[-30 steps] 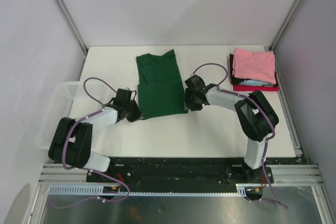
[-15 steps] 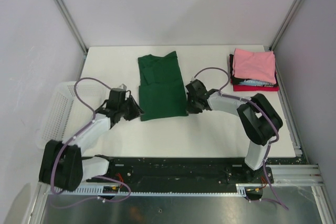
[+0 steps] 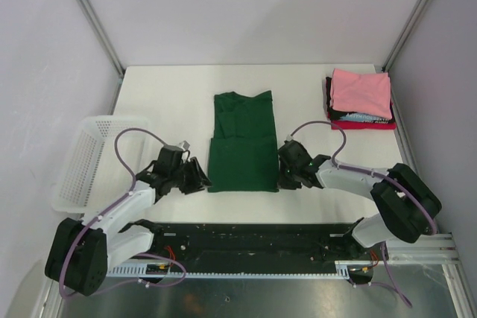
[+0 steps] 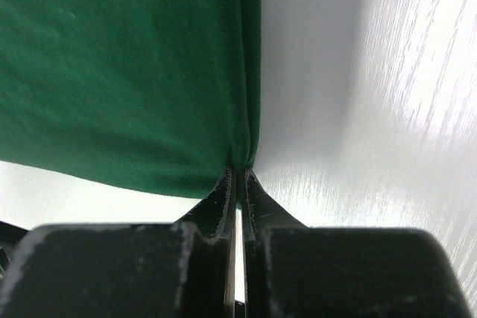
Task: Fold and stack the t-shirts
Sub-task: Grab one side of the 2/3 rectangular tshirt with both arms
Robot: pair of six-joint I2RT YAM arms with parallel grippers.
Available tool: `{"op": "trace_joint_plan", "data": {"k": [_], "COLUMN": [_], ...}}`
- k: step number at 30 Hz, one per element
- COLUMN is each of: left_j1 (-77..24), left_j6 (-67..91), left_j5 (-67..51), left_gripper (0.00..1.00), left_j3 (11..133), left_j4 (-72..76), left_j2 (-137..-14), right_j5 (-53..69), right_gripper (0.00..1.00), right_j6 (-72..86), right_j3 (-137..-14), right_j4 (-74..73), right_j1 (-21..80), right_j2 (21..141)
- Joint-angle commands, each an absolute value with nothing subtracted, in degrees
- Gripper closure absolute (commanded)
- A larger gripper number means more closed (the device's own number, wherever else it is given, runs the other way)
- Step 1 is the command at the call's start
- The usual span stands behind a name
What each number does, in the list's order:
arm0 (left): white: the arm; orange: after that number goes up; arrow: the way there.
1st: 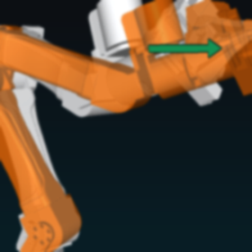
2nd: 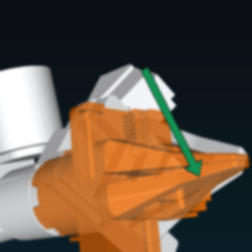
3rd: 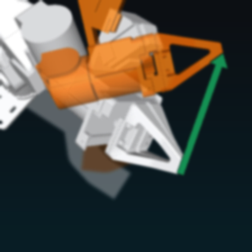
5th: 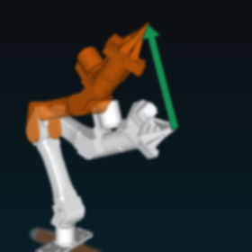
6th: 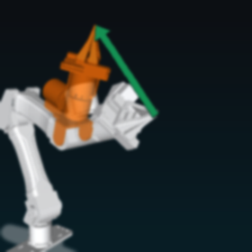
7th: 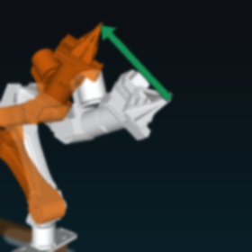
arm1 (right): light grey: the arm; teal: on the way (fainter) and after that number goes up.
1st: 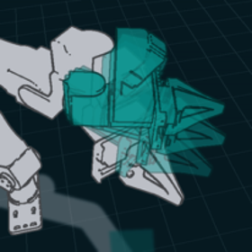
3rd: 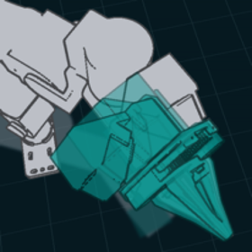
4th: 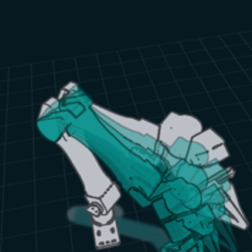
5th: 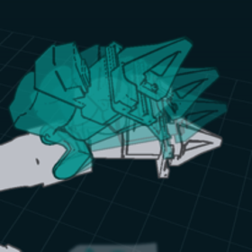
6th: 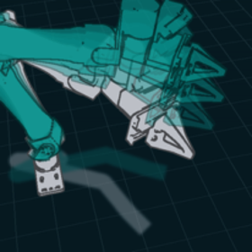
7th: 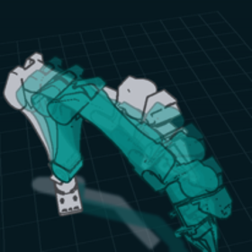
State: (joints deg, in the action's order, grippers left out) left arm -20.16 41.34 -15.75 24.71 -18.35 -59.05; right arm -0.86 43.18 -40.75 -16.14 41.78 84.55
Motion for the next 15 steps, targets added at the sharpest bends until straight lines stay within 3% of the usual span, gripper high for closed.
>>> {"op": "trace_joint_plan", "data": {"k": [1,15], "left_j1": [-21.98,-24.04], "left_j6": [40.32,40.17], "left_j5": [-17.75,-12.93], "left_gripper": [0.56,0.59], "left_j3": [23.72,23.03], "left_j4": [-17.55,-16.36], "left_j2": [-57.47,-61.69], "right_j5": [-1.86,-2.24], "right_gripper": [1.00,1.00], "right_j6": [46.03,45.78], "right_j3": [-37.27,-36.94], "right_j4": [-21.28,-21.56], "right_j1": [43.62,43.76], "right_j2": [82.57,82.53]}}
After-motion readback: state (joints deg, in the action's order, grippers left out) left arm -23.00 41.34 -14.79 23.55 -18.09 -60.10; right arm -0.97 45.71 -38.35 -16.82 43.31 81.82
